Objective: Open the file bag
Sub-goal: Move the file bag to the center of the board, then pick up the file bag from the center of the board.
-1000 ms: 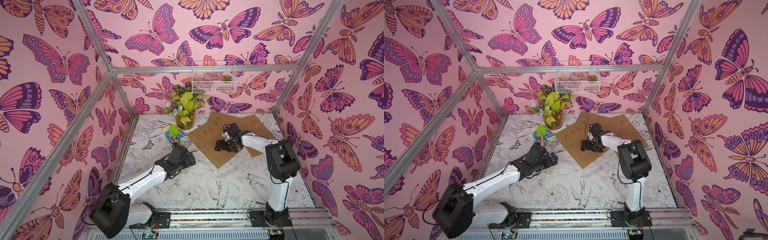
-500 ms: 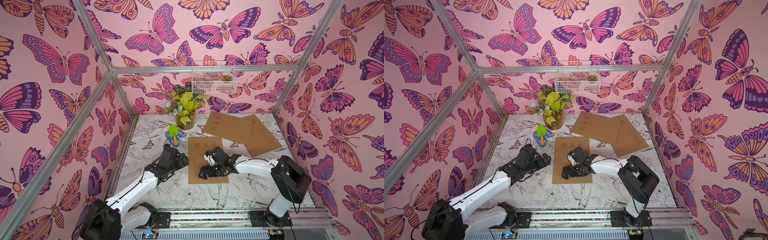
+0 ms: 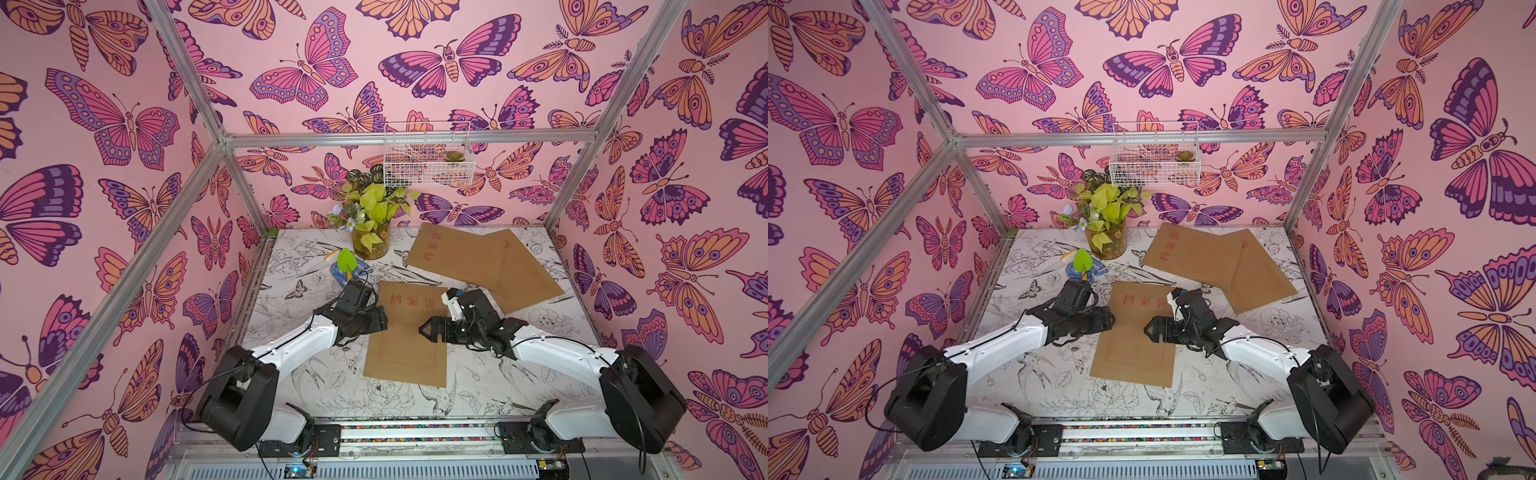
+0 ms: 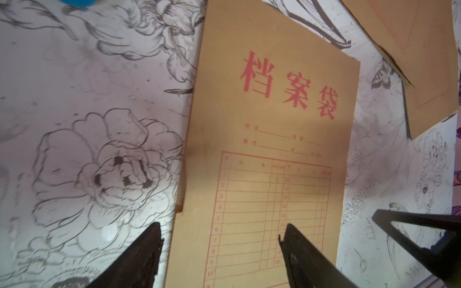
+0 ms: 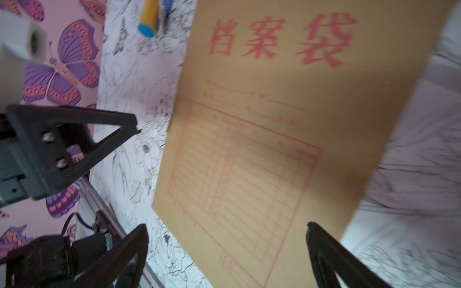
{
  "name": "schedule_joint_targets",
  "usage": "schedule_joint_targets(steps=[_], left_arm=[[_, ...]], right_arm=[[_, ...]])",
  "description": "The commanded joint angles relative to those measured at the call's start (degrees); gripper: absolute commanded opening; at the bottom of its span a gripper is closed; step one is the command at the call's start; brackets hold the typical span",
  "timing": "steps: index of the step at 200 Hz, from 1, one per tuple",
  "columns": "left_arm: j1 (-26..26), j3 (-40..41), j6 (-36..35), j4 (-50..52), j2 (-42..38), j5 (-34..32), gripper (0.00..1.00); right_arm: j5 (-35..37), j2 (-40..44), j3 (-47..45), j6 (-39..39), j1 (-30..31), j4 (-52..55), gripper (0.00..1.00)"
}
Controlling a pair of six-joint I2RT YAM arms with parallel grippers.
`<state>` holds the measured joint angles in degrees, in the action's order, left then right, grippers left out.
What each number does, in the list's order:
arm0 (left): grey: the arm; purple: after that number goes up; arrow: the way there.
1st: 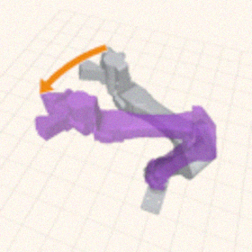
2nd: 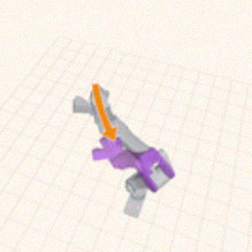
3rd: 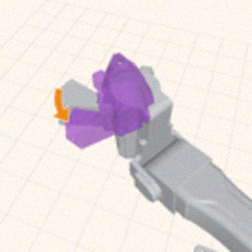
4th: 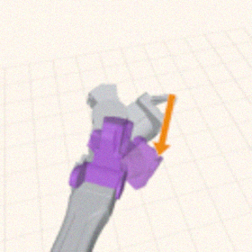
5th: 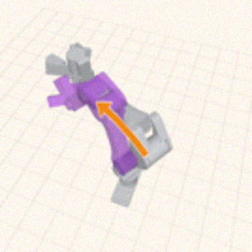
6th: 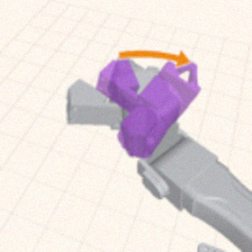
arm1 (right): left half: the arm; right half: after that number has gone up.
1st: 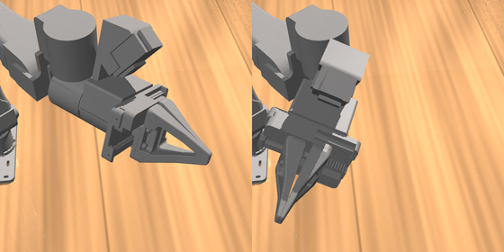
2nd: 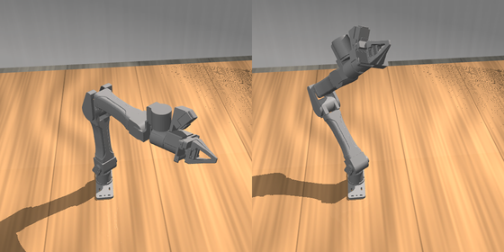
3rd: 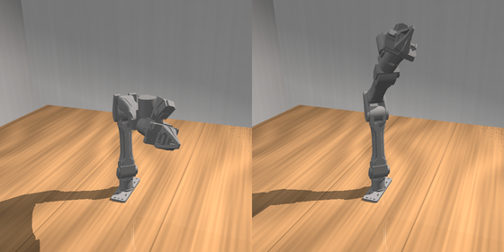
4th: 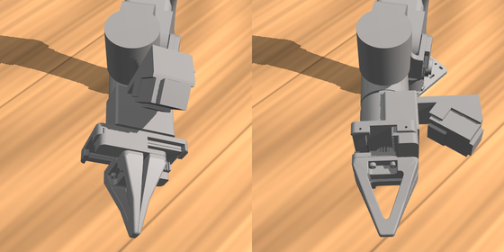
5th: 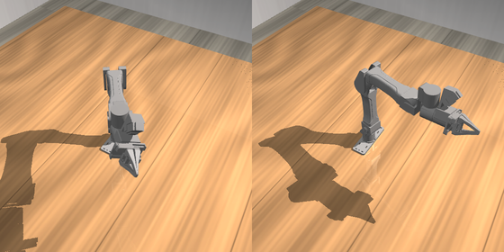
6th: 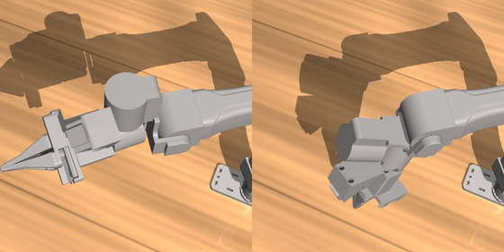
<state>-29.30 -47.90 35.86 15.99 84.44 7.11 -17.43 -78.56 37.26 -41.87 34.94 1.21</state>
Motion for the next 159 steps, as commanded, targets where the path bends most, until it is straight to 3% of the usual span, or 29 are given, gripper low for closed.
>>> schedule_joint_targets(steps=[1, 67, 102, 159], left_arm=[[0.3, -2.4, -3.4, -0.1, 4.1, 2.3, 0.70], [0.6, -5.5, -4.6, -1.8, 11.8, 3.7, 0.53], [0.6, -5.4, -5.2, -2.2, 12.5, 5.6, 0.38], [0.6, -4.6, -4.4, -2.2, 13.5, 5.1, 0.28]], right_arm=[[-2.0, 0.0, -1.5, -4.6, -2.4, -1.0, 1.00], [-5.0, -4.8, -2.2, -8.3, -7.7, -5.1, 0.88], [-8.7, -9.3, -2.6, -9.5, -10.1, -10.0, 0.87], [-10.7, -15.8, -2.2, -10.5, -10.9, -13.1, 0.86]])
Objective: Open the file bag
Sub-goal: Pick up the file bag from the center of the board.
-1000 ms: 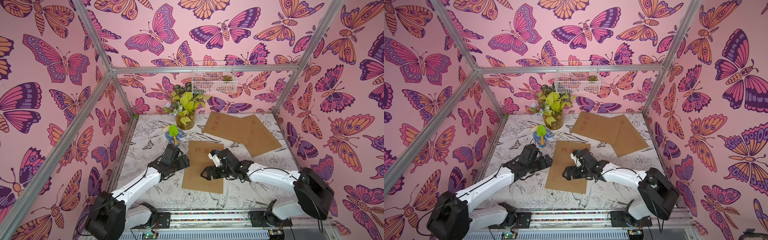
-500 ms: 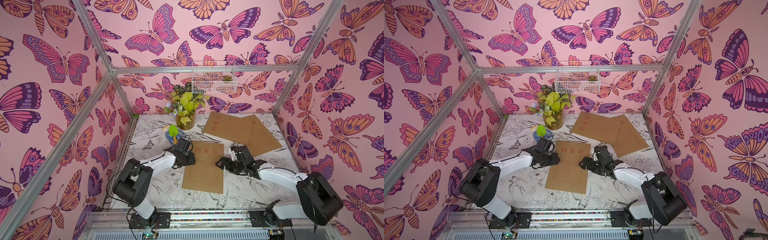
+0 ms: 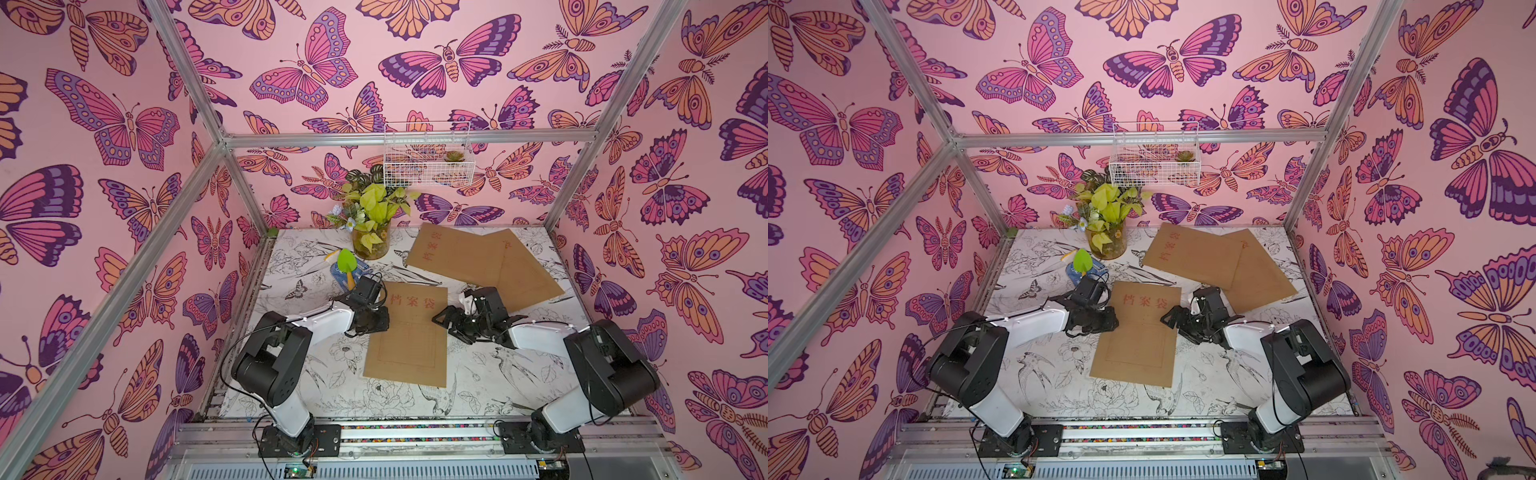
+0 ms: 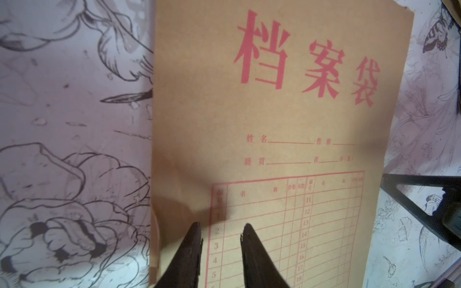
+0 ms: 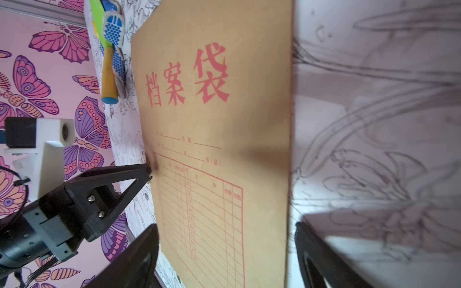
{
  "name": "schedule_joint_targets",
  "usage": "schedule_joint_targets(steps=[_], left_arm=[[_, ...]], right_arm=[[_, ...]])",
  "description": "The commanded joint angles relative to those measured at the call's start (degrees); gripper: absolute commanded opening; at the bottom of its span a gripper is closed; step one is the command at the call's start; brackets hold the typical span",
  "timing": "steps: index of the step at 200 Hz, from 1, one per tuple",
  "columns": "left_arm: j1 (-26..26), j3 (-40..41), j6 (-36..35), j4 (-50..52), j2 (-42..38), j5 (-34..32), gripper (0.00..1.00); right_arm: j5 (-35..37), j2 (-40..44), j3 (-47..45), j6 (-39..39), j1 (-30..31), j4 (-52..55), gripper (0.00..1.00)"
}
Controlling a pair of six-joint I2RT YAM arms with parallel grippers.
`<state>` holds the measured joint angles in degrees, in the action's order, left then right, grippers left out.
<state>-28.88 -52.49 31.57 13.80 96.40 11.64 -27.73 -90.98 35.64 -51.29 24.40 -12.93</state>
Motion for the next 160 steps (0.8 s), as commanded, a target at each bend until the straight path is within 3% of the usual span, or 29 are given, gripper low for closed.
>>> schedule_joint_targets(steps=[1, 90, 160], left_arm=[[0.1, 0.0, 0.0, 0.0, 1.5, 0.6, 0.28], [-0.5, 2.2, 0.0, 0.1, 2.3, 0.2, 0.26], [-1.0, 2.0, -0.1, 0.3, 3.0, 0.0, 0.26]], right_arm=[[-0.5, -3.4, -0.6, -1.2, -0.3, 1.0, 0.86], [-8.7, -3.2, -4.4, -7.0, -0.3, -17.5, 0.84], [-11.8, 2.7, -4.7, -4.1, -0.3, -14.2, 0.76]])
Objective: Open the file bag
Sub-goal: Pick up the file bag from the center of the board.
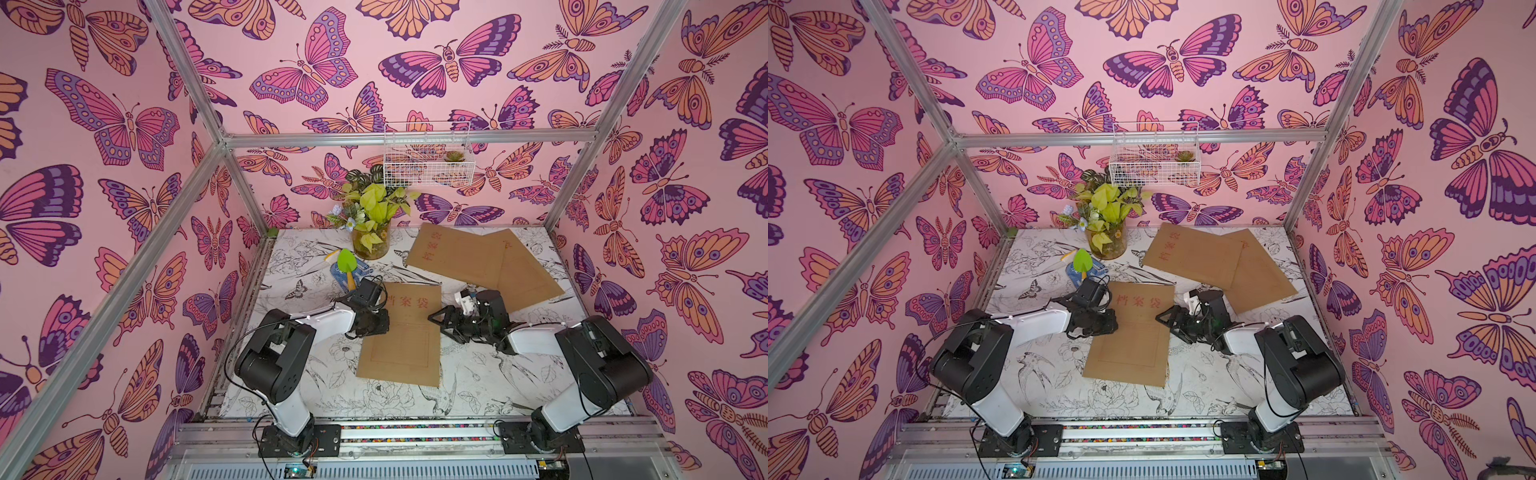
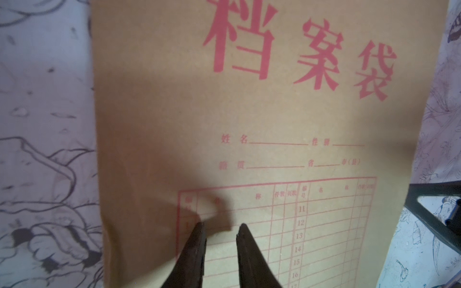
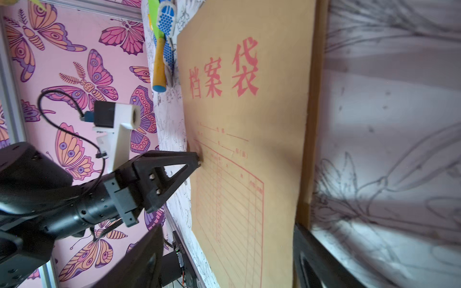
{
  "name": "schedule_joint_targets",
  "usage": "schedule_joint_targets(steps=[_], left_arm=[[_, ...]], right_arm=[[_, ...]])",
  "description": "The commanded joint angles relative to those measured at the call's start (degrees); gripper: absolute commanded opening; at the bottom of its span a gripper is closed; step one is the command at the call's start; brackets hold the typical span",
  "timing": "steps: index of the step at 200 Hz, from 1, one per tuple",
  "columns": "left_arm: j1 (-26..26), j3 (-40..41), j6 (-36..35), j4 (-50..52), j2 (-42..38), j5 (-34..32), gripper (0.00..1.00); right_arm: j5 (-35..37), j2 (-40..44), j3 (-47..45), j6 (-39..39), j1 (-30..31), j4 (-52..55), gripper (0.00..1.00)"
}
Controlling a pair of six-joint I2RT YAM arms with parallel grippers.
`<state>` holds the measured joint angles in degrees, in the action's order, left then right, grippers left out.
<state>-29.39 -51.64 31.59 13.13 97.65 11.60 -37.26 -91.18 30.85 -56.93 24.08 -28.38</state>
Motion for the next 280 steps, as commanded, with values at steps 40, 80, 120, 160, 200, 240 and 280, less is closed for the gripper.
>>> schedule_joint_targets(steps=[40, 80, 120, 160, 200, 240, 280], left_arm=[[-1.0, 1.0, -0.1, 0.9, 1.8, -0.1, 0.25], [-1.9, 1.0, 0.0, 0.9, 2.3, -0.3, 0.25], [-2.7, 1.2, 0.1, 1.0, 2.6, -0.9, 0.24], [-2.7, 1.3, 0.0, 0.9, 2.0, -1.2, 0.23], [-3.1, 1.9, 0.2, 2.1, -4.0, -5.4, 0.21], [-6.7, -0.1, -2.0, 9.7, -15.7, -12.5, 0.44], [-20.8, -8.8, -4.2, 22.8, -20.5, -25.0, 0.62]], right_arm=[[-1.7, 2.4, 0.3, 2.6, 0.0, 4.5, 0.64], [-2.1, -0.7, 0.3, 2.2, 0.0, 3.5, 0.55], [-4.8, -3.6, 0.0, -0.3, 0.0, -2.6, 0.47], [-4.4, -4.6, -0.3, -0.2, 0.0, -2.7, 0.26], [-3.2, -2.0, -0.4, 2.1, 0.0, 1.8, 0.05], [-1.1, 5.9, -0.6, 3.3, 0.0, 7.9, 0.00], [6.5, 20.3, 0.3, 0.3, 0.1, 20.0, 0.00]])
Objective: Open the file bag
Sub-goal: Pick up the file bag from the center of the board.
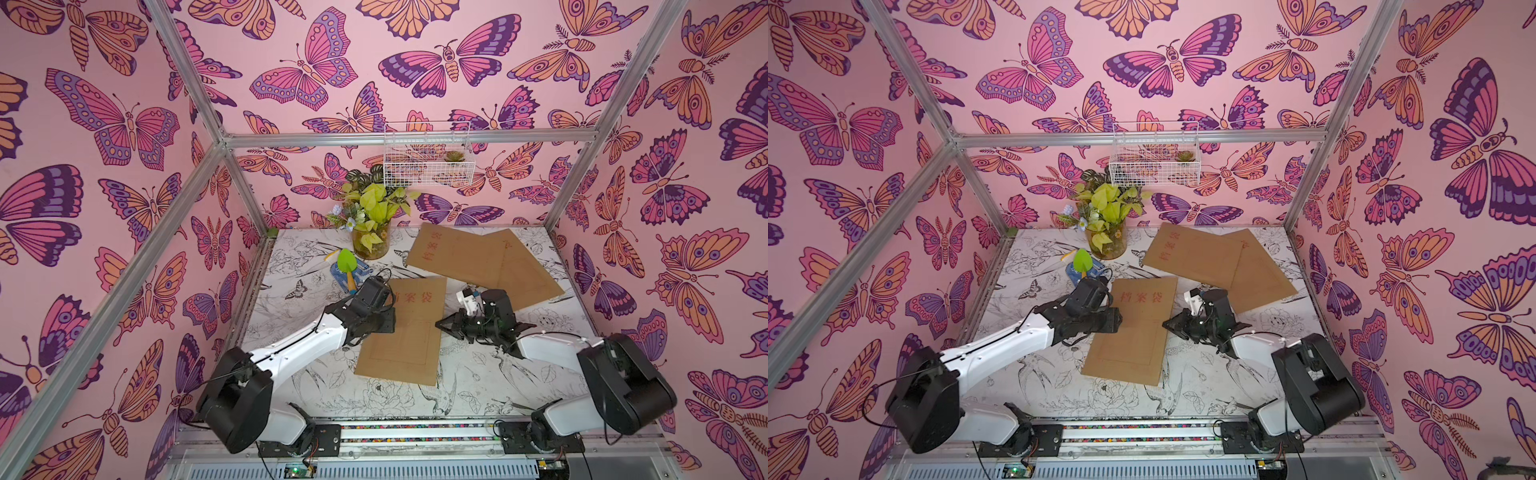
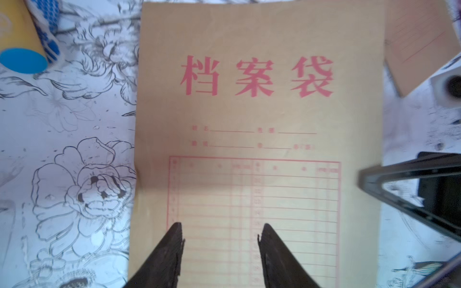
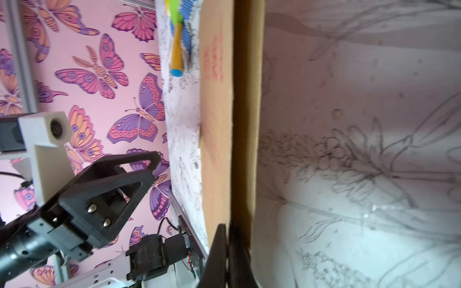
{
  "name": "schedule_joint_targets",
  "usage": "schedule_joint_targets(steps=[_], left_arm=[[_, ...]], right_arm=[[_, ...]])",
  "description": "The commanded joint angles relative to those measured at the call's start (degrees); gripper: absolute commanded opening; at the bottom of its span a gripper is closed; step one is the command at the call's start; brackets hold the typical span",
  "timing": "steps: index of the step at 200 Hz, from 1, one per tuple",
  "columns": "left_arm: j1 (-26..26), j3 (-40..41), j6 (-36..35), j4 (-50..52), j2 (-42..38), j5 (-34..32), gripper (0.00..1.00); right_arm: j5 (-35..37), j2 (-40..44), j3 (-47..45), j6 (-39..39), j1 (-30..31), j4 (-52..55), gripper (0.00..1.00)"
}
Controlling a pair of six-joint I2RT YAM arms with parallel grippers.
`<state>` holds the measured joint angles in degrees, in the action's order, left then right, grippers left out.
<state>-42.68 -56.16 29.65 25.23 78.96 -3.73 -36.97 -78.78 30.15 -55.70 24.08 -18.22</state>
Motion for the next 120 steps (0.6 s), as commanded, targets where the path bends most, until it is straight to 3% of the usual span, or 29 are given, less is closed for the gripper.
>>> schedule_joint_targets(steps=[1, 30, 52, 76, 120], left_arm=[[-7.9, -4.5, -2.2, 10.9, -1.8, -10.0, 0.62], [-18.7, -9.7, -4.3, 14.2, -2.2, -17.1, 0.69], [-24.5, -12.4, -6.3, 14.7, -2.2, -19.8, 0.80], [-29.5, -14.8, -8.2, 14.6, -0.8, -20.4, 0.90], [-34.9, -17.8, -11.2, 15.9, 5.8, -21.0, 0.95]], right_arm=[[6.5, 8.3, 1.1, -1.0, 0.1, 10.4, 0.00], [14.7, 18.7, 3.4, -4.6, 0.1, 21.5, 0.00], [19.8, 23.9, 5.0, -9.7, 0.1, 27.4, 0.00], [22.7, 27.3, 6.2, -14.3, 0.1, 30.7, 0.00], [23.4, 28.8, 8.7, -18.8, 0.1, 32.6, 0.00]])
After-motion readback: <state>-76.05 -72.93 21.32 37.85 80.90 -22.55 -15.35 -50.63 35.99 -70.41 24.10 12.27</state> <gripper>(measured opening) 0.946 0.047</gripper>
